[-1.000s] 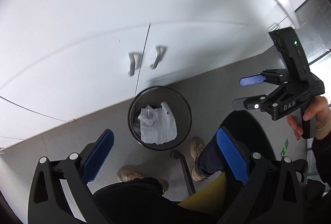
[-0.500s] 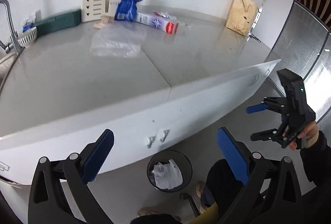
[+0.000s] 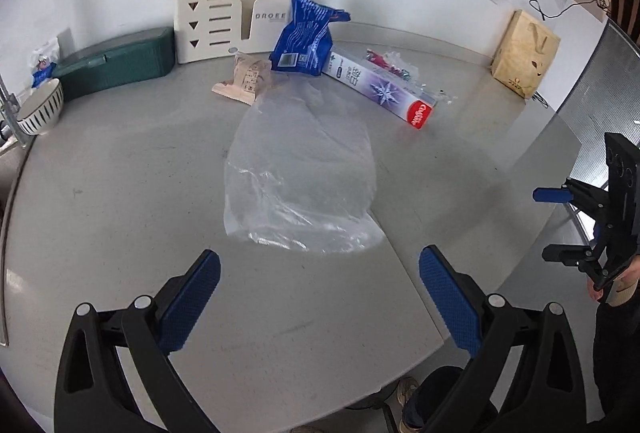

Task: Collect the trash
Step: 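Raise both grippers from the bin back up to the counter, then grasp the Colgate box with right gripper while left gripper grasps the clear bag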

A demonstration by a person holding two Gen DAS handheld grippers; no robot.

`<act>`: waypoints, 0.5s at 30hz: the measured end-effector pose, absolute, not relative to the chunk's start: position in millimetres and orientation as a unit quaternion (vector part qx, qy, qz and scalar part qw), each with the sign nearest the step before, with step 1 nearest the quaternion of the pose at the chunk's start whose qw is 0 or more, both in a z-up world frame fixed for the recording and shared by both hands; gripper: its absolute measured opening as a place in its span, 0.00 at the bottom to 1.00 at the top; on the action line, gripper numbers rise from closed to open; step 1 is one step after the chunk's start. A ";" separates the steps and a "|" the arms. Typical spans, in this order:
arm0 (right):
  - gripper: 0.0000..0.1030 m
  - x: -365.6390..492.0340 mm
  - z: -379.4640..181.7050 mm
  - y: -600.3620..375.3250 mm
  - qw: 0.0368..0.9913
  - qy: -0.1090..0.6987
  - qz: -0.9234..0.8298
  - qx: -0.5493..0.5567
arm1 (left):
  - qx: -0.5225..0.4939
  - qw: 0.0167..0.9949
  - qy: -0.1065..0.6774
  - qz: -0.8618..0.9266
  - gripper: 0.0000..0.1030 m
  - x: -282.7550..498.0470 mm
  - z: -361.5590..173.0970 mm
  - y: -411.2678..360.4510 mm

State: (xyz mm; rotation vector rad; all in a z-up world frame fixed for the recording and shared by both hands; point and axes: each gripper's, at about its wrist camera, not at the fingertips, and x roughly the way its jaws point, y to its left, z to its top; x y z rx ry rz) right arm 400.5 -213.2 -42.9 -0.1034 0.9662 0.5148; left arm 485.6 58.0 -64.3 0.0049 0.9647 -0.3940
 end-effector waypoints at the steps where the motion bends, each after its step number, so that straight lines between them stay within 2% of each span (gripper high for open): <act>1: 0.97 418.2 -44.0 -212.4 0.851 0.460 0.248 -0.052 | 0.005 0.862 0.471 -0.186 0.96 501.7 -71.0 59.3; 13: 0.97 582.9 -75.5 -232.1 0.851 0.484 0.200 -0.034 | -0.013 0.832 0.520 -0.195 0.96 599.5 -116.0 66.6; 15: 0.97 596.5 -81.5 -234.6 0.854 0.487 0.178 -0.047 | -0.001 0.830 0.525 -0.188 0.92 606.0 -119.9 65.1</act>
